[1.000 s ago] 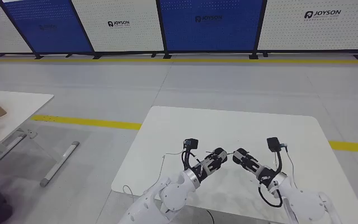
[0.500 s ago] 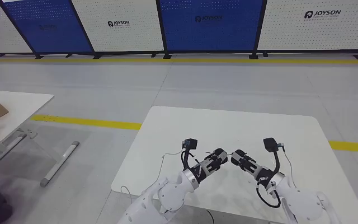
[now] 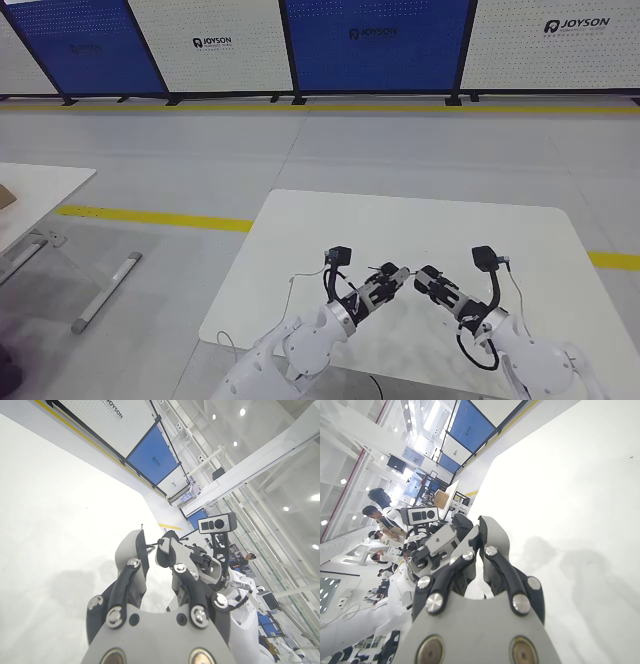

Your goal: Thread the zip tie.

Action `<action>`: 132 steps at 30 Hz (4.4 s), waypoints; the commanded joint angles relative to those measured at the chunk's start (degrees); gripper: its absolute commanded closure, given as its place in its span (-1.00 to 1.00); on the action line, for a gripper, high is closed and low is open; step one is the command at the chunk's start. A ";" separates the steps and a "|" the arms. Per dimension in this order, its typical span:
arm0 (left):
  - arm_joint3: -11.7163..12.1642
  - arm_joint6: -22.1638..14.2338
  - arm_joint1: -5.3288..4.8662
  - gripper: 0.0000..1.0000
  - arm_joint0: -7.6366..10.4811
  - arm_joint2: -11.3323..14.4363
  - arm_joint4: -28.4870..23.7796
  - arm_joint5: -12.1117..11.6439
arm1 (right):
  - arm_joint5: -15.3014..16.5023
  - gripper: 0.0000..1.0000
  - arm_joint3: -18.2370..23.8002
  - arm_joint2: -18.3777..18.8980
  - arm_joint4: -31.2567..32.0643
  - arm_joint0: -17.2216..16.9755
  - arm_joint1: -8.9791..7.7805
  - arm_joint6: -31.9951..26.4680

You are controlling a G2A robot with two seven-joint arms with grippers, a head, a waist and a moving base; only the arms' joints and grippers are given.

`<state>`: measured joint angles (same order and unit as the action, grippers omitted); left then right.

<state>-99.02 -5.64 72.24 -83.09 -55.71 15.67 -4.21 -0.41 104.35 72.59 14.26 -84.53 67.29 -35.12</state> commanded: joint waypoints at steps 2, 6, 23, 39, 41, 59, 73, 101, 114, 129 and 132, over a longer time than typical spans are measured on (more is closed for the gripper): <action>-0.06 0.11 -0.03 0.02 -0.09 -0.06 0.08 -0.02 | -0.25 1.00 -0.17 -0.02 0.37 0.01 -0.04 0.43; -0.28 0.43 -0.08 0.06 -0.26 -0.23 0.38 0.04 | -0.35 1.00 -0.33 0.06 0.41 0.00 -0.10 0.63; -0.35 1.15 -0.21 0.70 -0.77 -0.92 0.47 0.53 | 0.04 1.00 -0.22 0.23 0.99 -0.07 -0.42 0.80; -0.03 0.94 -0.09 1.00 -0.21 -0.55 0.40 0.86 | 0.12 1.00 0.19 0.76 1.03 -0.31 -0.76 0.42; -0.02 0.93 -0.07 1.00 -0.14 -0.45 0.42 0.88 | 0.18 0.58 0.12 0.73 0.82 -0.19 -0.79 0.09; -0.26 5.90 0.56 1.00 -0.11 -0.84 -4.31 0.69 | 0.95 -1.00 0.33 0.47 2.11 -0.61 -1.10 0.51; -0.50 6.41 0.71 1.00 -0.65 -1.60 -8.47 -0.71 | -2.90 -1.00 -0.78 0.47 7.24 -0.79 -1.35 1.11; -1.46 6.58 1.24 1.00 -1.27 -1.71 -16.35 -1.79 | 6.75 -1.00 -4.08 -2.98 27.04 -0.82 -1.65 11.75; -1.49 6.19 1.46 1.00 -0.84 -1.08 -16.25 -1.56 | 8.95 0.18 -4.23 -3.42 23.44 -0.76 -1.29 13.74; -0.35 5.82 1.79 1.00 0.10 0.02 -14.83 -0.39 | 12.71 0.20 -2.07 -3.08 23.36 -1.88 -1.45 13.42; -0.12 5.34 1.85 1.00 0.18 0.41 -14.62 -0.29 | 13.35 0.28 -1.59 -2.67 22.95 -2.45 -1.50 13.93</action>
<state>-99.22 -0.14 74.07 -82.94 -55.42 1.03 -4.51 12.81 102.67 69.80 37.32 -86.85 65.79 -21.35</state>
